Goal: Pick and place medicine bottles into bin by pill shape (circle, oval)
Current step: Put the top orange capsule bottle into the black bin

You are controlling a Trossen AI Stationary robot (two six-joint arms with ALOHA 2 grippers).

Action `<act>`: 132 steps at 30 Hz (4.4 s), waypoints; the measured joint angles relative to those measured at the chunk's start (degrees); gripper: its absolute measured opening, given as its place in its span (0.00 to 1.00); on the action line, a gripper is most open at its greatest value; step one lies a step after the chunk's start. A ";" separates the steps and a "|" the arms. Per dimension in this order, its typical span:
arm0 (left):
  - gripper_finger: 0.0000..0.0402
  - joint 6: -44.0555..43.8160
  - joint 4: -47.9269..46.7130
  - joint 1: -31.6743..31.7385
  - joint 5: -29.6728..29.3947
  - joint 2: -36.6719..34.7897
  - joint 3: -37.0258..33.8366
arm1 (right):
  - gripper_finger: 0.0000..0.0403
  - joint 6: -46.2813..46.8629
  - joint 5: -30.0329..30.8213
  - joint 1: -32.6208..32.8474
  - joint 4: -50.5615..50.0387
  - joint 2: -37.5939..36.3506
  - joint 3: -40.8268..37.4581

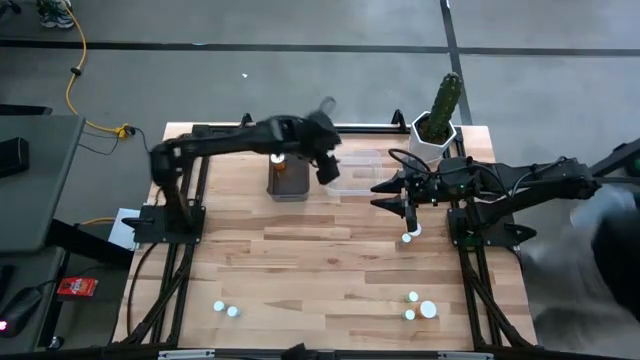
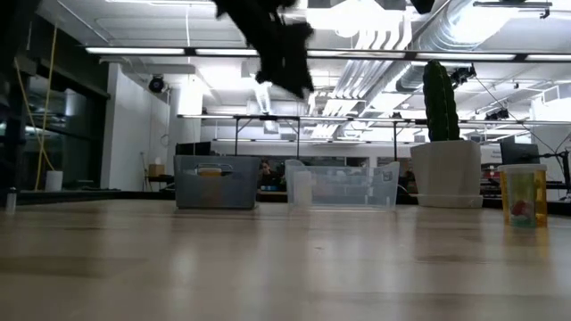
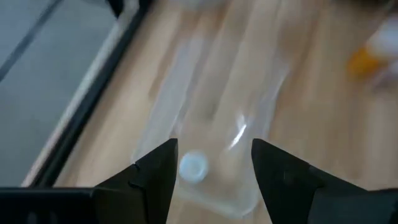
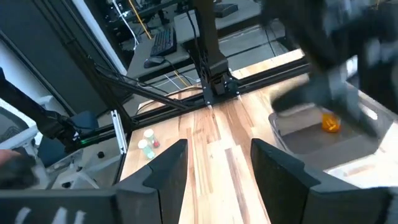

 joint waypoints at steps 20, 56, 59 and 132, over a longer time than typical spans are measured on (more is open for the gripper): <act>0.49 -20.32 43.96 -19.43 -3.83 -39.93 -44.46 | 0.42 -0.12 -0.84 0.66 -4.92 0.02 0.02; 0.49 -10.44 47.13 -23.30 -5.03 -55.62 -54.31 | 0.42 21.74 3.26 4.96 -38.37 9.93 12.82; 0.49 -10.28 46.93 -23.30 -5.18 -55.62 -54.31 | 0.42 35.35 2.36 5.82 -49.24 11.74 13.34; 0.49 -12.29 43.75 -23.30 -5.37 -55.62 -54.31 | 0.52 94.55 2.25 7.69 -45.69 17.84 -12.68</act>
